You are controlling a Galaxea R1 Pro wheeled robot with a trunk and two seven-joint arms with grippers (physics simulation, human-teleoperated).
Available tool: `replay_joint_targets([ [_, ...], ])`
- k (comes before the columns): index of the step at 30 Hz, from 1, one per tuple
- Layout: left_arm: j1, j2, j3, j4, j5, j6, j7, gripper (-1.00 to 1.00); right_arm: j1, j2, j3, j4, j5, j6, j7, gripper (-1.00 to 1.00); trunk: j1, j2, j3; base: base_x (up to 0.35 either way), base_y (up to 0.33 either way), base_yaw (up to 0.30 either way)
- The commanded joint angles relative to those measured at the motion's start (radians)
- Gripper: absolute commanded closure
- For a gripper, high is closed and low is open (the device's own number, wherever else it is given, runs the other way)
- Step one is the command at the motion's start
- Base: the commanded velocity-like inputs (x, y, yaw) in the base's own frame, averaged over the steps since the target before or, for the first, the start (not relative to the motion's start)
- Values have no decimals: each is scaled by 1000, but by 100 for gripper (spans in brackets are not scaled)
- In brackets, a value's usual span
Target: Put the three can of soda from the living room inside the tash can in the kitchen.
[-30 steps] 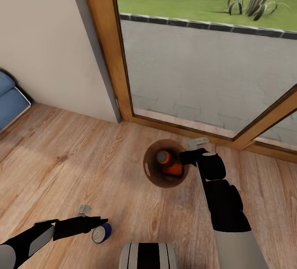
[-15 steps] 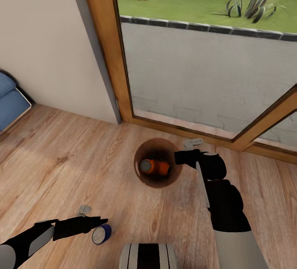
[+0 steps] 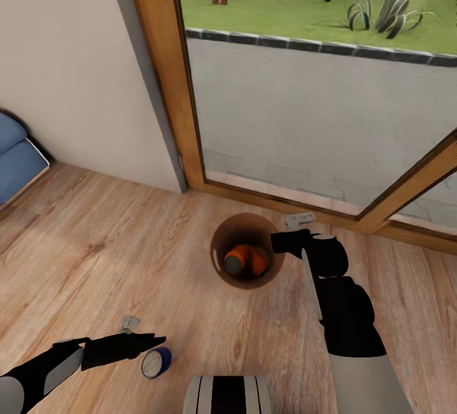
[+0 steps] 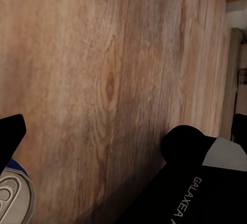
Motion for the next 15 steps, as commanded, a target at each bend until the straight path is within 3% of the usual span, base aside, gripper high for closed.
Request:
replay_joint_targets([
  [1,0,0,0,0,0,0,0,-100,0,0,0,0,-32,3,5,100,0,0,2,0,0,0],
  [15,0,2,0,0,-1,-1,-1,-100,0,0,0,0,-33,3,5,100,0,0,14,0,0,0],
])
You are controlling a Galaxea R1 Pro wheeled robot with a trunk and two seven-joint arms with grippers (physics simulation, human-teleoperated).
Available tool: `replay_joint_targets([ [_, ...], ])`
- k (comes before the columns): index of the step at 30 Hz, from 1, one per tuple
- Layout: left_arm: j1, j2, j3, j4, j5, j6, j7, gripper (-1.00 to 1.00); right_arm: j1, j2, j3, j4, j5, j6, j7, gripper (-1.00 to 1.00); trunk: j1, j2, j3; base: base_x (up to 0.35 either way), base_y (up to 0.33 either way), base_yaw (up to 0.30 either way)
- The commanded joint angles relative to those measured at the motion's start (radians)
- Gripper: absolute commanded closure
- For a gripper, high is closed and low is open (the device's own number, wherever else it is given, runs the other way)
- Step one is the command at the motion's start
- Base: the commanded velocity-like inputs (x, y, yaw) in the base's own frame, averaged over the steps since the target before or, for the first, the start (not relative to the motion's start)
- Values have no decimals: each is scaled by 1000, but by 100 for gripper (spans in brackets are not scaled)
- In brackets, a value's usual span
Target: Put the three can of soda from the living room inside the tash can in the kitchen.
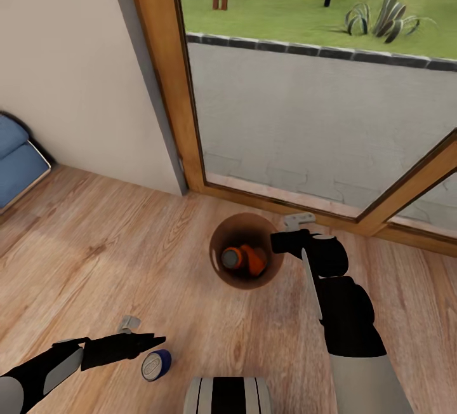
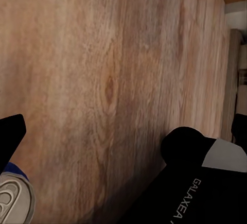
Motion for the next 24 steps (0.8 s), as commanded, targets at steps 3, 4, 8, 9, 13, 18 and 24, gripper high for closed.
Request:
replay_joint_targets([
  [3,0,1,0,0,-1,0,-2,-100,0,0,0,0,-16,1,4,100,0,0,0,0,0,0],
  [4,0,1,0,0,-2,0,-2,-100,0,0,0,0,-16,1,4,100,0,0,0,0,0,0],
  [8,0,0,-1,0,-2,0,-2,-100,-1,0,1,0,-16,1,4,100,0,0,0,0,0,0],
  [9,0,-1,-1,0,-2,0,-1,-100,-1,0,0,0,-16,1,4,100,0,0,0,0,0,0],
  [13,0,-3,-1,0,-2,0,4,-100,0,0,0,0,-16,1,4,100,0,0,0,0,0,0],
  [18,0,-3,-1,0,1,0,8,-100,0,0,0,0,-16,1,4,100,0,0,0,0,0,0],
  [24,0,-2,-1,1,3,0,9,-100,-1,-1,0,0,-16,1,5,100,0,0,0,0,0,0],
])
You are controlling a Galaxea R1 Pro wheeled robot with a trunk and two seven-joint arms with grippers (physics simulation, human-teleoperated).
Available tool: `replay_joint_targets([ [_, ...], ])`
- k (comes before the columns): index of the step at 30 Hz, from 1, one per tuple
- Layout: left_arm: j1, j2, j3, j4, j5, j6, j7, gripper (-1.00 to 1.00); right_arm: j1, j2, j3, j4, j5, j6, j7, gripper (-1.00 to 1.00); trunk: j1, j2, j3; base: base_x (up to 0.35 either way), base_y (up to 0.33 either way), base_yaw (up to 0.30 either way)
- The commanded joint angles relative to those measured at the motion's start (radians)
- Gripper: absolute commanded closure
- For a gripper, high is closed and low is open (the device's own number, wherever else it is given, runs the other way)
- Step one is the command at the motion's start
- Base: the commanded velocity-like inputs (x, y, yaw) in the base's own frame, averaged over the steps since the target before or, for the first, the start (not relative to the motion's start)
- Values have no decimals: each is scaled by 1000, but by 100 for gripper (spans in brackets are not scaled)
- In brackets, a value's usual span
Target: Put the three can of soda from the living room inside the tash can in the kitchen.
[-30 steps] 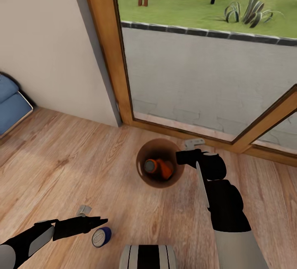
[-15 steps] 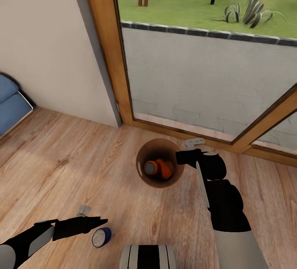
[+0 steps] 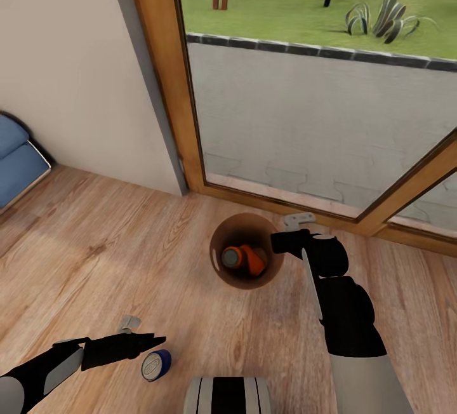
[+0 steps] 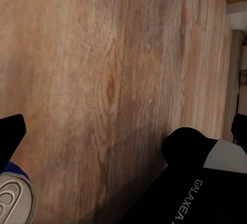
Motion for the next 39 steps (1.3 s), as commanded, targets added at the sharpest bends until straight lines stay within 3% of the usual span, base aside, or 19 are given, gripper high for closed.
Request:
replay_joint_targets([
  [1,0,0,0,0,0,0,0,-100,0,0,0,0,-20,2,4,100,0,0,0,0,0,0],
  [21,0,0,0,0,2,3,0,-100,0,0,0,0,-20,2,4,100,0,0,0,0,0,0],
  [24,0,-3,1,36,5,9,14,-100,0,-1,0,0,-20,2,4,100,0,0,0,0,0,0],
  [26,0,-5,2,64,10,17,50,-100,0,0,0,0,-20,2,4,100,0,0,0,0,0,0],
  [27,0,-6,4,89,16,43,151,-100,0,-1,0,0,-20,2,4,100,0,0,0,0,0,0],
  [29,0,-11,4,97,18,87,269,-100,1,0,0,0,-20,2,3,100,0,0,0,0,0,0],
  [32,0,-34,5,99,18,121,378,-100,0,0,0,0,-20,2,3,100,0,0,0,0,0,0],
  [36,0,-61,5,100,16,165,428,-100,1,-1,0,0,-20,2,4,100,0,0,0,0,0,0],
  [39,0,-64,4,100,16,171,432,-100,0,-1,0,0,-20,2,4,100,0,0,0,0,0,0],
])
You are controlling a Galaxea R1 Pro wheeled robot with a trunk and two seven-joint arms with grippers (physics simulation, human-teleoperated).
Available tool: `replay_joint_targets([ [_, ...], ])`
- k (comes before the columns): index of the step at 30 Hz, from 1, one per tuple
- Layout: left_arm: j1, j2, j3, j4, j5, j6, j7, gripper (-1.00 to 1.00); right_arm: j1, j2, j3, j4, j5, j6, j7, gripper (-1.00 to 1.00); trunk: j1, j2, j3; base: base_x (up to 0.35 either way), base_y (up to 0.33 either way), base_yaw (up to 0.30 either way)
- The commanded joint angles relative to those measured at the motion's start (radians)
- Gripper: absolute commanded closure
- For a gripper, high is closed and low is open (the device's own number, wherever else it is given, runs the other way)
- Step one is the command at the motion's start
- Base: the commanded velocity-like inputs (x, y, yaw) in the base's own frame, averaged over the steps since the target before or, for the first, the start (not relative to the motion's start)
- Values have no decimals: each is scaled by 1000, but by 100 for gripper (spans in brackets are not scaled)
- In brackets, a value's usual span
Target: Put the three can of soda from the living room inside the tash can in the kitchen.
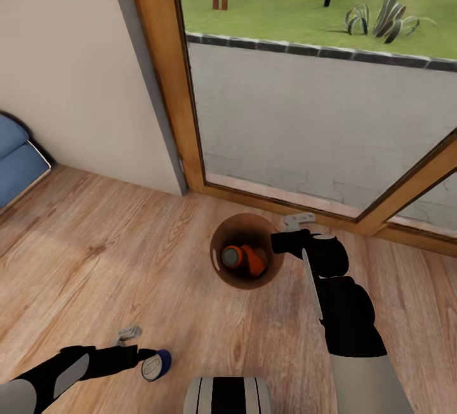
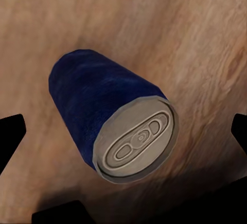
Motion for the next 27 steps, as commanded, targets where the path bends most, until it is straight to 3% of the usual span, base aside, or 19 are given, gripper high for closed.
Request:
replay_joint_targets([
  [1,0,-1,0,1,0,1,1,-100,0,0,0,0,-20,2,4,100,0,0,0,0,0,0],
  [6,0,-16,0,3,2,3,23,-100,0,0,0,0,-20,2,4,100,0,0,0,0,0,0],
  [9,0,-50,5,1,3,3,137,-100,0,-1,0,0,-20,2,4,100,0,0,0,0,0,0],
  [16,0,-78,9,0,2,3,202,-100,0,-1,1,0,-20,2,4,100,0,0,0,0,0,0],
  [20,0,-92,10,-4,2,2,268,-100,0,-1,2,0,-20,2,4,100,0,0,0,0,0,0],
  [27,0,-113,11,-4,3,2,298,-100,0,-1,2,0,-20,2,4,100,0,0,0,0,0,0],
])
